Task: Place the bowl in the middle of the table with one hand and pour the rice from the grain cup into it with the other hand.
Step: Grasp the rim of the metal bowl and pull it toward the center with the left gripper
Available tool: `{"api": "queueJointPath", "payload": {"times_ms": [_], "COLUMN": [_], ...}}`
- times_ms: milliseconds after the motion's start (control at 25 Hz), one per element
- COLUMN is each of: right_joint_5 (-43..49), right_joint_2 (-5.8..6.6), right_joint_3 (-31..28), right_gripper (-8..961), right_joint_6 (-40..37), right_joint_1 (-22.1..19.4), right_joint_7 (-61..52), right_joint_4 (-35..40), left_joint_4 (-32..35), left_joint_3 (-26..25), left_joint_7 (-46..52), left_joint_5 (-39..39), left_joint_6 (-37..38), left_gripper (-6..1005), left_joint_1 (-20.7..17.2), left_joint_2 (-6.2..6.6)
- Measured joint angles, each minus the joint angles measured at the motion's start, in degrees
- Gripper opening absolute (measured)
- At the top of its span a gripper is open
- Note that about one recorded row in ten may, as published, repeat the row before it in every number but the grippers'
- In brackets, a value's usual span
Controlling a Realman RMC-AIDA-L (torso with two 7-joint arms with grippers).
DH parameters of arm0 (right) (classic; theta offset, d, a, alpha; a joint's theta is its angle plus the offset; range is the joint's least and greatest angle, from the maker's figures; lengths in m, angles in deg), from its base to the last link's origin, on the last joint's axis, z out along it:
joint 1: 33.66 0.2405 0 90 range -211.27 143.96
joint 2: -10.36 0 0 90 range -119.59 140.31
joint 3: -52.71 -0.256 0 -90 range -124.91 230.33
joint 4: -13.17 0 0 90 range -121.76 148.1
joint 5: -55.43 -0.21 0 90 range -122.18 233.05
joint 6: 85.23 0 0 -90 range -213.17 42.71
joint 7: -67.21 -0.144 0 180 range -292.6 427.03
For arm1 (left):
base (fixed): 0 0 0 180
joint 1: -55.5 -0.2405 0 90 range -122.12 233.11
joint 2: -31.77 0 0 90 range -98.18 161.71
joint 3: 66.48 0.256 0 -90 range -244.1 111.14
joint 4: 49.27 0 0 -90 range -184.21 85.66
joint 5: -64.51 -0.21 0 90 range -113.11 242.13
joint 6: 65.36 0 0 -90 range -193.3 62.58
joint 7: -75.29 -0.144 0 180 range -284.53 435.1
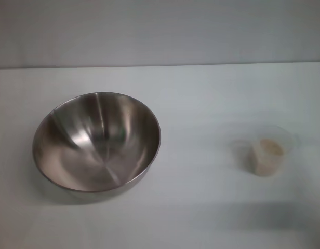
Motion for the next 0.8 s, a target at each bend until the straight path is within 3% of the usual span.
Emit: {"api": "queueJointPath", "payload": {"times_ms": [160, 240, 320, 360, 440, 480, 520, 600, 680, 720, 800], "right_joint_5": [0.00, 0.00, 0.00, 0.00, 0.00, 0.00, 0.00, 0.00, 0.00, 0.00, 0.00], "right_joint_2": [0.00, 0.00, 0.00, 0.00, 0.00, 0.00, 0.00, 0.00, 0.00, 0.00, 0.00], "right_joint_3": [0.00, 0.00, 0.00, 0.00, 0.00, 0.00, 0.00, 0.00, 0.00, 0.00, 0.00], "right_gripper": [530, 530, 530, 530, 529, 529, 529, 528, 530, 530, 530], "right_joint_6": [0.00, 0.00, -0.03, -0.04, -0.05, -0.07, -0.07, -0.08, -0.03, 0.04, 0.20], "right_joint_1": [-0.05, -0.11, -0.13, -0.13, -0.14, -0.14, -0.14, -0.11, -0.07, -0.03, 0.08], "right_joint_7": [0.00, 0.00, 0.00, 0.00, 0.00, 0.00, 0.00, 0.00, 0.00, 0.00, 0.00], "right_joint_4": [0.05, 0.13, 0.18, 0.18, 0.19, 0.19, 0.19, 0.18, 0.19, 0.18, 0.18], "left_joint_4": [-2.96, -7.95, -17.54, -17.54, -26.00, -34.75, -34.75, -40.59, -51.02, -51.02, -57.20], "left_joint_3": [1.48, 1.59, 1.14, 1.14, 0.29, -1.48, -1.48, -2.80, -5.12, -5.12, -7.20], "left_joint_7": [-5.39, -5.50, -5.55, -5.55, -5.57, -5.76, -5.76, -5.99, -6.16, -6.16, -6.17], "left_joint_5": [7.63, 10.20, 11.05, 11.05, 10.80, 10.13, 10.13, 9.84, 9.75, 9.75, 9.75], "left_joint_6": [-5.29, -9.69, -18.79, -18.79, -27.24, -37.87, -37.87, -46.02, -62.43, -62.43, -73.42], "left_gripper": [808, 808, 808, 808, 808, 808, 808, 808, 808, 808, 807], "left_joint_1": [0.07, -1.63, -5.17, -5.17, -7.76, -10.20, -10.20, -11.40, -12.93, -12.93, -13.33], "left_joint_2": [0.00, 0.20, 0.65, 0.65, 0.91, 1.00, 1.00, 1.02, 1.10, 1.10, 1.15]}}
